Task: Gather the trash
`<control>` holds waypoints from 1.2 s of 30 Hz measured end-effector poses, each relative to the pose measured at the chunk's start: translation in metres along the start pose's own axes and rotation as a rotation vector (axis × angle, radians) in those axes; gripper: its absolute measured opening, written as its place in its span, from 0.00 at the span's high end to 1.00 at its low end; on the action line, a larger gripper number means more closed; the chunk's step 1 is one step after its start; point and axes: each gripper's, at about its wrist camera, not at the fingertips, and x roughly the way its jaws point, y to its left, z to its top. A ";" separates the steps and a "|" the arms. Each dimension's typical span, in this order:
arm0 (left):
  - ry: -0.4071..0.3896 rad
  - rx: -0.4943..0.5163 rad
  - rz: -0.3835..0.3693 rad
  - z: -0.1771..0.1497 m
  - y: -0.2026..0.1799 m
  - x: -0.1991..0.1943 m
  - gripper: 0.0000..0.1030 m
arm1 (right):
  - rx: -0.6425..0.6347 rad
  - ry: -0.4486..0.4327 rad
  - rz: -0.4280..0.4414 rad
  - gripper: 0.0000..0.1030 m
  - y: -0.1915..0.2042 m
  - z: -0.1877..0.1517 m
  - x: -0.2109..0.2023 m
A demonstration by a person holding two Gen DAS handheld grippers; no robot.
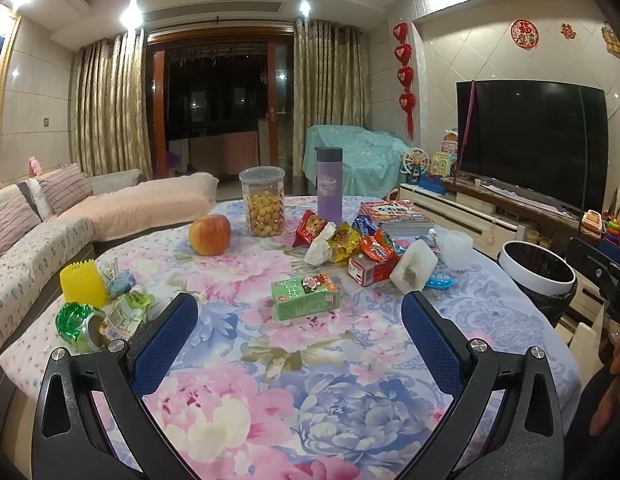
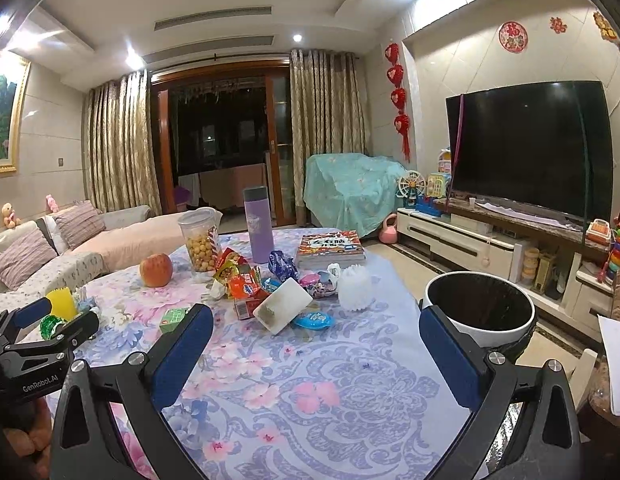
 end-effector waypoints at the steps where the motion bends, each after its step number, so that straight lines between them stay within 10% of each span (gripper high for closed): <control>1: 0.001 -0.001 0.000 0.000 0.000 0.000 0.00 | 0.002 0.001 0.001 0.00 -0.001 0.000 0.000; 36: 0.015 -0.006 0.002 -0.006 0.003 0.005 0.00 | 0.007 0.002 0.016 0.00 0.001 -0.004 0.000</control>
